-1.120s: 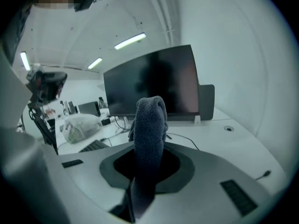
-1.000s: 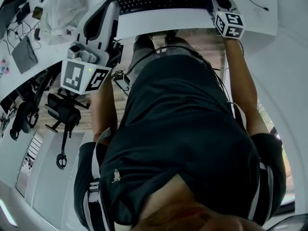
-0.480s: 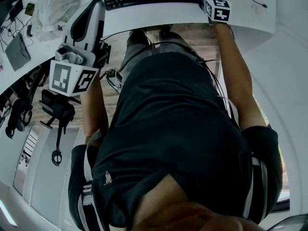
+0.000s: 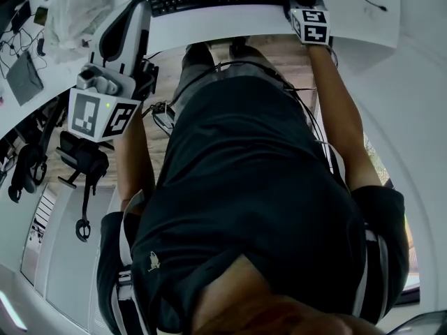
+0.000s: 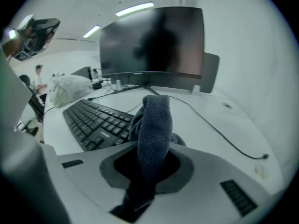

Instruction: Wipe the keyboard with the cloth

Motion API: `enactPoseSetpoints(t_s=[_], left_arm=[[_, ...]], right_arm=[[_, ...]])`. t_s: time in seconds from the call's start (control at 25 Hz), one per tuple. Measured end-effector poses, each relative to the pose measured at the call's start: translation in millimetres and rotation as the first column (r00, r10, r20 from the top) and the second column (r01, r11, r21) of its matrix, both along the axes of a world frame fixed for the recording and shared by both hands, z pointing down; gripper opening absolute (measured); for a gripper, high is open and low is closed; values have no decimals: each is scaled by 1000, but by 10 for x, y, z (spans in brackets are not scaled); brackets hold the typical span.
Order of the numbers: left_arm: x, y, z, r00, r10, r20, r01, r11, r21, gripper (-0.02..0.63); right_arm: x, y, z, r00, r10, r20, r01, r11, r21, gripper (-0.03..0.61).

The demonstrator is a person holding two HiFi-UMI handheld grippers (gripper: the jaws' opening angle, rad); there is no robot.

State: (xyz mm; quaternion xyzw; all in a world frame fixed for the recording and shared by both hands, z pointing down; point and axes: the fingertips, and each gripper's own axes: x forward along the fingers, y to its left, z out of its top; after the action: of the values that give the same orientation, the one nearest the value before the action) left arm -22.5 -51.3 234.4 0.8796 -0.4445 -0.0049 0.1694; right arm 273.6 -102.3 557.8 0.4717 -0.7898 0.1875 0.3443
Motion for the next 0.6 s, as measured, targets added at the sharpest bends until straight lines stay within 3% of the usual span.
enactPoseSetpoints(t_s=[0.08, 0.16, 0.32, 0.4, 0.6], left_arm=[[-5, 4, 11, 1000, -3, -3, 3, 1000, -4, 5], [-1, 8, 29, 1000, 1, -5, -1, 1000, -8, 5], [19, -11, 25, 1000, 16, -3, -16, 1000, -11, 5], [30, -16, -2, 1000, 19, 0, -19, 1000, -8, 5], [5, 1, 4, 1000, 8, 5, -8, 1000, -5, 5]], right_arm=[[281, -26, -2, 995, 98, -24, -98, 995, 4, 60], [177, 51, -6, 995, 93, -20, -93, 996, 6, 58], [-699, 358, -8, 988, -145, 48, 146, 989, -17, 58], [-841, 420, 0, 979, -194, 71, 196, 980, -30, 57], [-85, 279, 18, 1000, -2, 20, 2, 1000, -12, 57]])
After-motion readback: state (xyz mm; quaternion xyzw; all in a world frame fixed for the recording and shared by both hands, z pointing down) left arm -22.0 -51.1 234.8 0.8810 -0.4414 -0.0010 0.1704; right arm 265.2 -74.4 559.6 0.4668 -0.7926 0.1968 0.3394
